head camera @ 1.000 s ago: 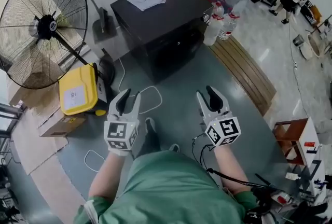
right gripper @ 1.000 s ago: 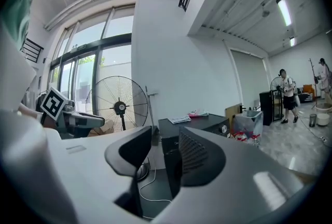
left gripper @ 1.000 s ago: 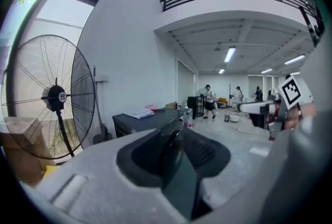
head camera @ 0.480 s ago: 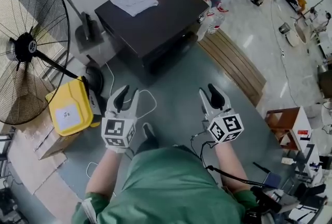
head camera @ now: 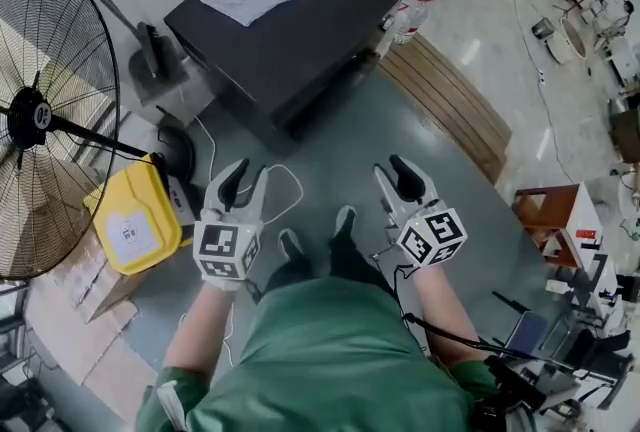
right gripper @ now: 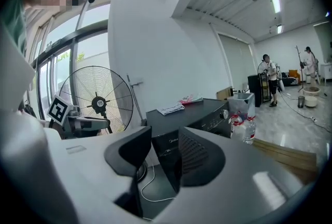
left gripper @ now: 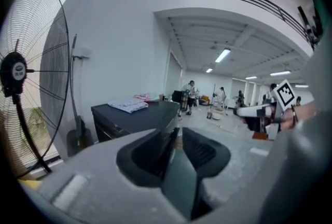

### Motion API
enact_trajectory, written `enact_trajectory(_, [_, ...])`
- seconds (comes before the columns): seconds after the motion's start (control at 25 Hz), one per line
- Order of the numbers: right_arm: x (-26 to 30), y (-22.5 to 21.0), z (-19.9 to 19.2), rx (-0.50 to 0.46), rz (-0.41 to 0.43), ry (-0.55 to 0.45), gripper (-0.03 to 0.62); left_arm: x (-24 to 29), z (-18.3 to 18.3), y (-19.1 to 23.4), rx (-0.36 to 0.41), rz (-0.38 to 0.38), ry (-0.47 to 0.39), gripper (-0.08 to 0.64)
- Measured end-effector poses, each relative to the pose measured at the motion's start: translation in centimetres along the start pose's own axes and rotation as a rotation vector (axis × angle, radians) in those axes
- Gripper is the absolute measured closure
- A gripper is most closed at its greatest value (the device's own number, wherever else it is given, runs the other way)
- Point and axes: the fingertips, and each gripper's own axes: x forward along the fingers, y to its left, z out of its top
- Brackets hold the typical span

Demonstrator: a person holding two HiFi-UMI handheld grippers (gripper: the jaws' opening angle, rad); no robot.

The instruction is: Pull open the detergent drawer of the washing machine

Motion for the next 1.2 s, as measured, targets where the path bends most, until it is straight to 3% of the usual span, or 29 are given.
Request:
enact_trajectory(0.32, [4.4, -4.1, -1.0, 0.061, 0.104, 0.038, 0.443, 4.4, 0.7, -1.4, 0.027, 0.034, 0.041, 0.434])
enact_trajectory(0.76, [15.3, -9.8, -4.0, 0.258, 0.458, 0.216, 0.442, 12.7, 3.6, -2.2, 0.084, 0.150, 0.128, 0.425])
enact_trajectory(0.92, [18.5, -11.2, -6.7, 0.295, 0.530, 0.288, 0.442, 15.1, 3.5, -3.4, 0.116, 0.154, 0.169, 0.416])
enact_trajectory(1.2, [23.6, -10.1, -10.6, 0.412, 0.639, 0.349, 0.442, 16.7, 0.4, -1.5, 0.081, 0.150, 0.254, 0.413])
